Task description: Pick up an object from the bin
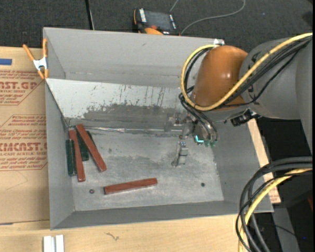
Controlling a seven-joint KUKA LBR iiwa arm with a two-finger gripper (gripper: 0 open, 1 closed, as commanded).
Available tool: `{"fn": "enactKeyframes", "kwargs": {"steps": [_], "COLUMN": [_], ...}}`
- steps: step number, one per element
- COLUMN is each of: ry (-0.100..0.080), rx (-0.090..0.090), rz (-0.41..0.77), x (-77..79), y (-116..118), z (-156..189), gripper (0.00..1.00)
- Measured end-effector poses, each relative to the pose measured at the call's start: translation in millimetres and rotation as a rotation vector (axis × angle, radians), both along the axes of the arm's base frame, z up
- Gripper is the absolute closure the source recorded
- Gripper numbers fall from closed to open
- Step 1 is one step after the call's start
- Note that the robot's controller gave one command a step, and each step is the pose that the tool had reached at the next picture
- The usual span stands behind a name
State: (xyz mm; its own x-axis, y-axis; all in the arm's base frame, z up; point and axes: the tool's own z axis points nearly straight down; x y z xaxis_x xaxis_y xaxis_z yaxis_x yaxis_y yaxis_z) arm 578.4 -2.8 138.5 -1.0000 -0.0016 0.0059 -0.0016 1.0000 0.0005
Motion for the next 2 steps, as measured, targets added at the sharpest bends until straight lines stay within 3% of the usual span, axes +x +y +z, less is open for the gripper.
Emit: {"fn": "enactKeyframes", "kwargs": {"steps": [1, 2], "ry": [0.001, -0.004], "rx": [0.002, 0.003], "rz": [0.004, -0.023], "x": [-20.1, -62.1], "y": [62.1, 119.1], "z": [-72.6, -66.1], "gripper": [0.0, 0.0]}}
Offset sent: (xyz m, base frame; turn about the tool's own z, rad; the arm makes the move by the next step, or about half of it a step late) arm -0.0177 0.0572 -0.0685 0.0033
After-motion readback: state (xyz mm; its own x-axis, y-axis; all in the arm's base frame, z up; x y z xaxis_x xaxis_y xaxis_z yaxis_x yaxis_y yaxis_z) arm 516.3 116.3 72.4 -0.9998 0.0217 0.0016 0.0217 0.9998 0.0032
